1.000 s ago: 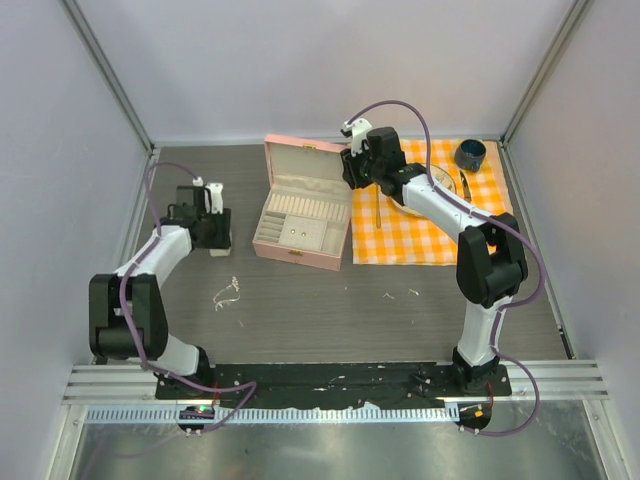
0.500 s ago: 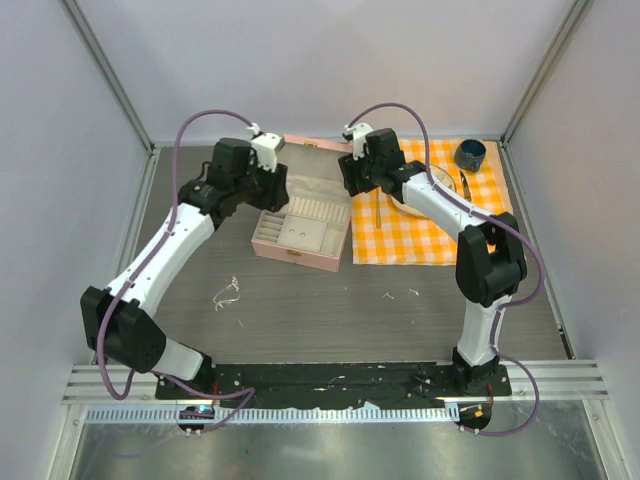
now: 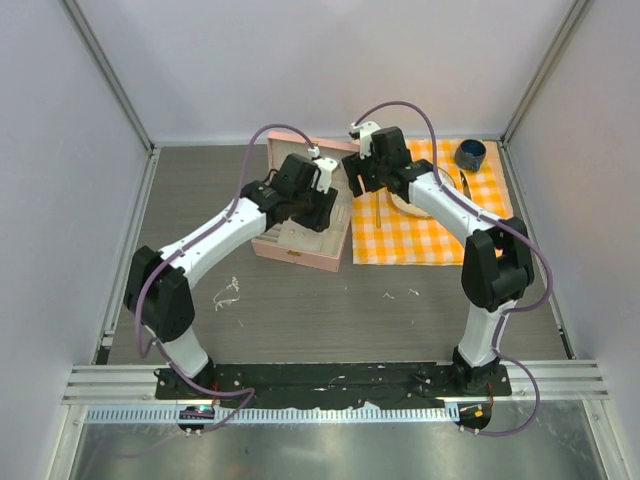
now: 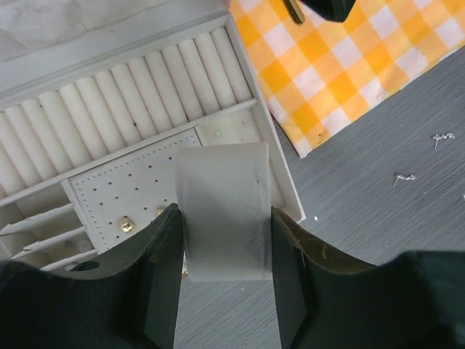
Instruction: Organize the mixed jewelry
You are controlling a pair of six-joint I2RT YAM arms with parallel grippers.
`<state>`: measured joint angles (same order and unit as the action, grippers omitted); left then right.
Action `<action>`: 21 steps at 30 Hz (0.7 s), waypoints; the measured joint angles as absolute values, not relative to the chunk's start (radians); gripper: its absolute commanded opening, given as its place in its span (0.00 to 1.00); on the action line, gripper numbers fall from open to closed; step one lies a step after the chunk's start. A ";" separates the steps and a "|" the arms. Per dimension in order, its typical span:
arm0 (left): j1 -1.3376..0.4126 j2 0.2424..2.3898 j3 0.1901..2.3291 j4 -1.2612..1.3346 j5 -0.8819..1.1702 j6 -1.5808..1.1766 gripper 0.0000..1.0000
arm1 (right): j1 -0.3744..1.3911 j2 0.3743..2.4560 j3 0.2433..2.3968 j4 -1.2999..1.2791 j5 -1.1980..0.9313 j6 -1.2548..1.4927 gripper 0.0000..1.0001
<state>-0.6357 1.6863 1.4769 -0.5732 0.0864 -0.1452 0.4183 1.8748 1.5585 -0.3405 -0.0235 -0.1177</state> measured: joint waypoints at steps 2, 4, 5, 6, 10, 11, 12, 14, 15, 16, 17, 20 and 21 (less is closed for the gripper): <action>-0.657 1.700 1.478 -0.575 0.066 -0.151 0.00 | 0.416 1.850 1.551 -0.347 -0.023 -0.118 0.76; -0.677 1.716 1.484 -0.577 0.051 -0.155 0.00 | 0.414 1.820 1.537 -0.347 -0.024 -0.118 0.76; -0.685 1.725 1.489 -0.579 0.045 -0.155 0.00 | 0.412 1.807 1.531 -0.350 -0.024 -0.118 0.76; -0.693 1.737 1.498 -0.579 0.041 -0.157 0.00 | 0.410 1.790 1.525 -0.350 -0.024 -0.118 0.76; -0.722 1.789 1.528 -0.585 -0.001 -0.158 0.00 | 0.405 1.738 1.502 -0.356 -0.027 -0.118 0.76; -0.727 1.800 1.532 -0.588 -0.012 -0.158 0.00 | 0.403 1.728 1.498 -0.356 -0.027 -0.118 0.76; -0.732 1.811 1.536 -0.593 -0.023 -0.158 0.00 | 0.402 1.721 1.493 -0.356 -0.027 -0.118 0.76; -0.736 1.827 1.542 -0.601 -0.039 -0.158 0.00 | 0.399 1.708 1.481 -0.357 -0.027 -0.120 0.76; -0.739 1.835 1.545 -0.605 -0.049 -0.159 0.00 | 0.397 1.703 1.473 -0.358 -0.027 -0.121 0.76; -0.740 1.842 1.547 -0.609 -0.056 -0.161 0.00 | 0.395 1.699 1.465 -0.359 -0.027 -0.121 0.76; -0.741 1.848 1.550 -0.613 -0.063 -0.165 0.00 | 0.394 1.695 1.456 -0.360 -0.027 -0.121 0.76; -0.744 1.861 1.555 -0.624 -0.080 -0.180 0.00 | 0.389 1.692 1.436 -0.365 -0.027 -0.122 0.76; -0.745 1.866 1.556 -0.627 -0.087 -0.183 0.00 | 0.388 1.692 1.430 -0.366 -0.027 -0.122 0.76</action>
<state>-0.7448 1.8656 1.5562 -0.6270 -0.0868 -0.1833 0.3882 1.6924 1.4300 -0.3656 -0.0273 -0.1215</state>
